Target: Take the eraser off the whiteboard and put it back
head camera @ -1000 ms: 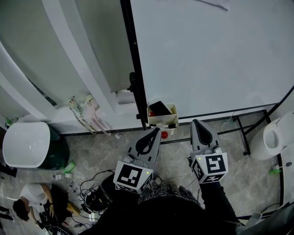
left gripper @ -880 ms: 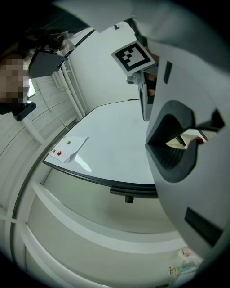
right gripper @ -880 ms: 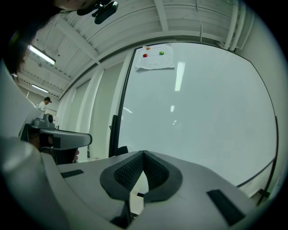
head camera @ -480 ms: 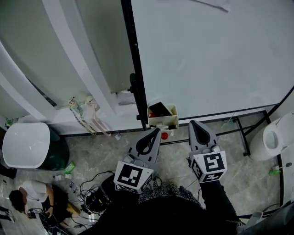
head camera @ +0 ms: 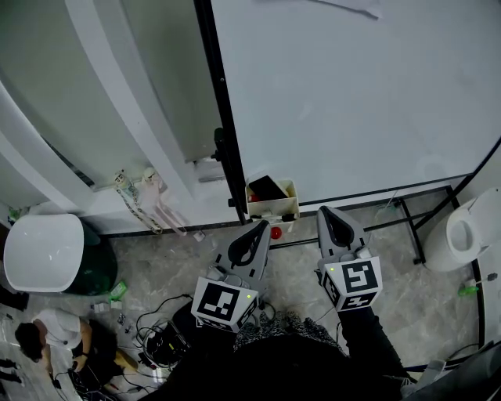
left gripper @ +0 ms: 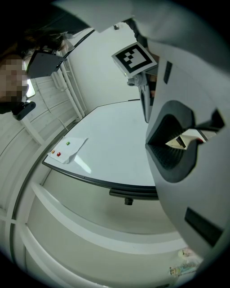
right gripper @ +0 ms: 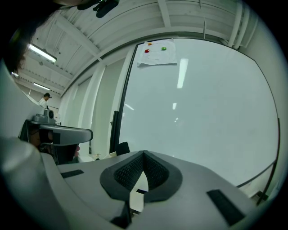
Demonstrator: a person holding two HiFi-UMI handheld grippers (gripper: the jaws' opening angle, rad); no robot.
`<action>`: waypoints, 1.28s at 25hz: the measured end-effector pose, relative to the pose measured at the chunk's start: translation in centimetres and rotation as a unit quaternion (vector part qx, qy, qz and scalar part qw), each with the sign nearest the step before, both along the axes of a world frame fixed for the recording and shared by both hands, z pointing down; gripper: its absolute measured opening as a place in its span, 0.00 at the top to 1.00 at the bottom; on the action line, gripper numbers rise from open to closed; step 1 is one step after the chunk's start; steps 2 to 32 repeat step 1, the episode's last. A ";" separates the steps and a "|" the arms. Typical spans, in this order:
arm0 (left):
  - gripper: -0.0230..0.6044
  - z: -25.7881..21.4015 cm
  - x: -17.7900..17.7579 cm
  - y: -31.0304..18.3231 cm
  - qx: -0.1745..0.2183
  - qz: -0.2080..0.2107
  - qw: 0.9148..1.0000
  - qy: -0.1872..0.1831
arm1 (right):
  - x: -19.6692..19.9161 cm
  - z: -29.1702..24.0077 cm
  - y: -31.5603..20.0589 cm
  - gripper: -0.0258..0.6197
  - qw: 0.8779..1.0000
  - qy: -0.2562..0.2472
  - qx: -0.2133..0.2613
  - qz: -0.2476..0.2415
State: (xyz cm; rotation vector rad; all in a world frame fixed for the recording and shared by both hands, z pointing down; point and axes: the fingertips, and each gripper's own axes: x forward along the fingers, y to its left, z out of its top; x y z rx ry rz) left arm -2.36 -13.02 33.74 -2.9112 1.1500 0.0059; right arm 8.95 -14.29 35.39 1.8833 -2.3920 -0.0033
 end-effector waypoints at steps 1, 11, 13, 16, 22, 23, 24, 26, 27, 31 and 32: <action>0.96 0.0 0.0 0.0 0.000 -0.001 1.000 0.000 | 0.0 0.0 0.0 0.95 1.000 0.002 0.000 0.000; 0.96 0.0 0.0 0.0 0.000 -0.001 1.000 0.000 | 0.0 0.0 0.0 0.95 1.000 0.002 0.000 0.000; 0.96 0.0 0.0 0.0 0.000 -0.001 1.000 0.000 | 0.0 0.0 0.0 0.95 1.000 0.002 0.000 0.000; 0.96 0.0 0.0 0.0 0.000 -0.001 1.000 0.000 | 0.0 0.0 0.0 0.95 1.000 0.002 0.000 0.000; 0.96 0.0 0.0 0.0 0.000 -0.001 1.000 0.000 | 0.0 0.0 0.0 0.95 1.000 0.002 0.000 0.000; 0.96 0.0 0.0 0.0 0.000 -0.001 1.000 0.000 | 0.0 0.0 0.0 0.95 1.000 0.002 0.000 0.000; 0.96 0.0 0.0 0.0 0.000 -0.001 1.000 0.000 | 0.0 0.0 0.0 0.95 1.000 0.002 0.000 0.000; 0.96 0.0 0.0 0.0 0.000 -0.001 1.000 0.000 | 0.0 0.0 0.0 0.95 1.000 0.002 0.000 0.000; 0.96 0.0 0.0 0.0 0.000 -0.001 1.000 0.000 | 0.0 0.0 0.0 0.95 1.000 0.002 0.000 0.000; 0.96 0.0 0.0 0.0 0.000 -0.001 1.000 0.000 | 0.0 0.0 0.0 0.95 1.000 0.002 0.000 0.000; 0.96 0.0 0.0 0.0 0.000 -0.001 1.000 0.000 | 0.0 0.0 0.0 0.95 1.000 0.002 0.000 0.000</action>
